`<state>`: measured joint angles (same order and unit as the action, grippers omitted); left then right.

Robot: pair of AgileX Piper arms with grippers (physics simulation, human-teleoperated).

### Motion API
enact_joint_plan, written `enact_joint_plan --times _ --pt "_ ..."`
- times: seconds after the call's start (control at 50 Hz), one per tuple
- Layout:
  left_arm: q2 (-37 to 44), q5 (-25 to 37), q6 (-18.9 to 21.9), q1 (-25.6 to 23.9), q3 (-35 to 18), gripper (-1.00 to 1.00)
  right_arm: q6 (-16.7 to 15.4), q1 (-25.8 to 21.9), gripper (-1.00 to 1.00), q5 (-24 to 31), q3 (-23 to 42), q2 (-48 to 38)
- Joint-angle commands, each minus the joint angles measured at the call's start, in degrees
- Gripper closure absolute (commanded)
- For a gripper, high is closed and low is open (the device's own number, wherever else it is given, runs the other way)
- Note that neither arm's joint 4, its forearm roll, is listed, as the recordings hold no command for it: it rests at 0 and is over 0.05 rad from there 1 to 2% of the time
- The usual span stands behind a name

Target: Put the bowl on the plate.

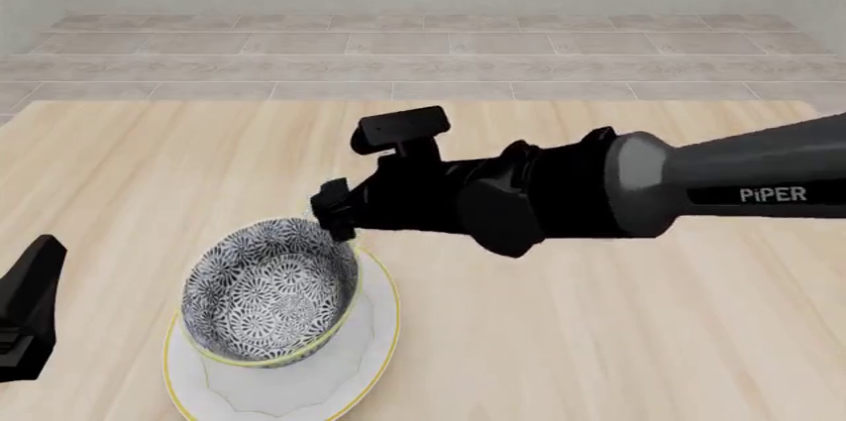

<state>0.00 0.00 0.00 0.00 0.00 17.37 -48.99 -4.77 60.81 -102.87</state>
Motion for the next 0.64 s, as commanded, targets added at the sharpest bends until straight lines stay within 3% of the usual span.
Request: enact_joint_plan --times 0.02,0.42,0.52,0.64 --pt "0.00 0.00 0.00 0.00 0.00 -1.00 -4.00 2.51 -1.00 4.30 0.35 9.47" --pt "0.00 0.00 0.00 0.00 0.00 -1.00 -12.24 7.92 -1.00 11.63 -2.27 30.89" --pt "0.00 0.00 0.00 0.00 0.00 -1.00 -16.27 10.97 -1.00 12.74 -4.25 39.23" --pt "0.00 0.00 0.00 0.00 0.00 -1.00 -18.94 15.40 -1.00 13.82 -5.51 48.86"
